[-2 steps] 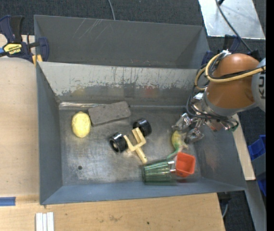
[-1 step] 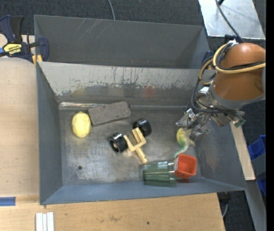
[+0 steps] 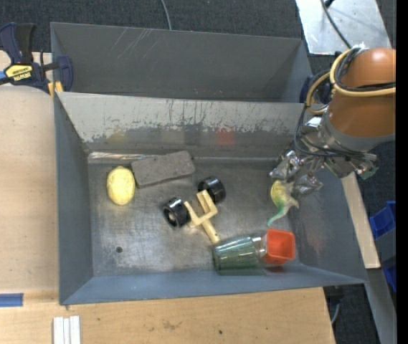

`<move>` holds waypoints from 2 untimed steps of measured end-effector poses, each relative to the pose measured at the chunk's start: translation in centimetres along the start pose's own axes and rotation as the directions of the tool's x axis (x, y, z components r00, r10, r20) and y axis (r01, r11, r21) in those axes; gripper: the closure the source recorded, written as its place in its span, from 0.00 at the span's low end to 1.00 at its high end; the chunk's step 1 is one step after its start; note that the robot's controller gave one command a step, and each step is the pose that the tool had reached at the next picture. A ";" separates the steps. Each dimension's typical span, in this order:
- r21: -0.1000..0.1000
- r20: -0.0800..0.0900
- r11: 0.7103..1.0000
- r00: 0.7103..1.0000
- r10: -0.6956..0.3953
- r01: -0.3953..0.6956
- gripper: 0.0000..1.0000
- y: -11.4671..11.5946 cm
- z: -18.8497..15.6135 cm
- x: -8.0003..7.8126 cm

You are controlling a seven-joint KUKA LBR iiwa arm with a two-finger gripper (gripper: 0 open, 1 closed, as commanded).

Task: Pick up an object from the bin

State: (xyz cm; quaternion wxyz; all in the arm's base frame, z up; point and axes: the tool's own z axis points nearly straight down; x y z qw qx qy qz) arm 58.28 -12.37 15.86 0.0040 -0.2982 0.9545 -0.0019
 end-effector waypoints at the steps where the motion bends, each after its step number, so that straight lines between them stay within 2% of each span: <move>1: -0.006 -0.006 1.000 1.000 0.022 -0.022 1.00 0.9 -2.7 -0.1; 2: -0.004 -0.002 1.000 1.000 0.018 -0.018 1.00 -0.1 -5.0 -0.2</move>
Offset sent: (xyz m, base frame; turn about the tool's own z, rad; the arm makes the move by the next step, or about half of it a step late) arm 0.0034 -0.0060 0.0547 0.0155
